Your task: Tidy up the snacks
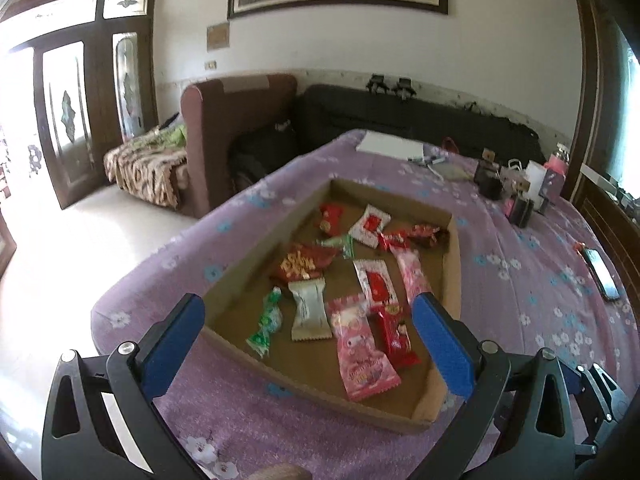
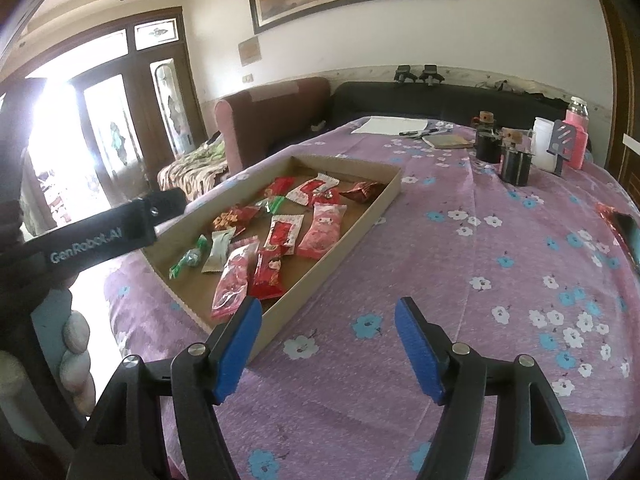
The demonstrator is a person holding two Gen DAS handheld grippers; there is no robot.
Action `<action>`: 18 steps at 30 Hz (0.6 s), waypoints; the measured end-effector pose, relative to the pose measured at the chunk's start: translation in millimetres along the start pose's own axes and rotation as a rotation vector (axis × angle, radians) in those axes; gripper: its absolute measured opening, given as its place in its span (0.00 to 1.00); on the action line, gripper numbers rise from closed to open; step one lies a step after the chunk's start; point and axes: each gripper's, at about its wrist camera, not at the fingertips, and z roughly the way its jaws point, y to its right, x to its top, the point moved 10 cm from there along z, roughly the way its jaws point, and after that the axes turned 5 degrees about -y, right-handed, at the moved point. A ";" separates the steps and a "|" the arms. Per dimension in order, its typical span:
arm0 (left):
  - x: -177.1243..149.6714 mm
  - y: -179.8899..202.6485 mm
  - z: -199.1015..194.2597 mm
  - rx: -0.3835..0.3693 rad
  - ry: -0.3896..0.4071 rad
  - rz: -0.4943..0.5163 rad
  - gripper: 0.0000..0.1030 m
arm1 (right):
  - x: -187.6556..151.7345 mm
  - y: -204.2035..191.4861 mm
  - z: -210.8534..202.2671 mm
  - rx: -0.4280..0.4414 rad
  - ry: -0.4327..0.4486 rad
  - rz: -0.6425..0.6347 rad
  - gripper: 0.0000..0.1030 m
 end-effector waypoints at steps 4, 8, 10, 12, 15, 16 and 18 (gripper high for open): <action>-7.5 -0.7 9.4 -0.009 -0.049 -0.003 1.00 | -2.3 -4.3 5.0 0.000 -0.014 -0.010 0.70; -12.2 -1.7 15.0 -0.017 -0.076 -0.007 1.00 | -4.3 -8.5 9.0 -0.002 -0.027 -0.025 0.70; -14.0 -1.7 17.4 -0.023 -0.087 -0.008 1.00 | -4.9 -10.4 11.5 -0.002 -0.034 -0.031 0.70; -15.7 -2.1 20.2 -0.026 -0.099 -0.009 1.00 | -5.8 -12.3 14.3 -0.002 -0.042 -0.037 0.70; -17.7 -3.7 24.3 -0.032 -0.116 -0.013 1.00 | -7.3 -15.5 17.5 -0.004 -0.053 -0.046 0.70; -18.3 -4.3 25.6 -0.035 -0.121 -0.015 1.00 | -7.6 -16.4 17.8 -0.005 -0.054 -0.049 0.70; -19.8 -4.8 27.9 -0.043 -0.132 -0.020 1.00 | -7.6 -17.6 18.9 -0.006 -0.058 -0.055 0.70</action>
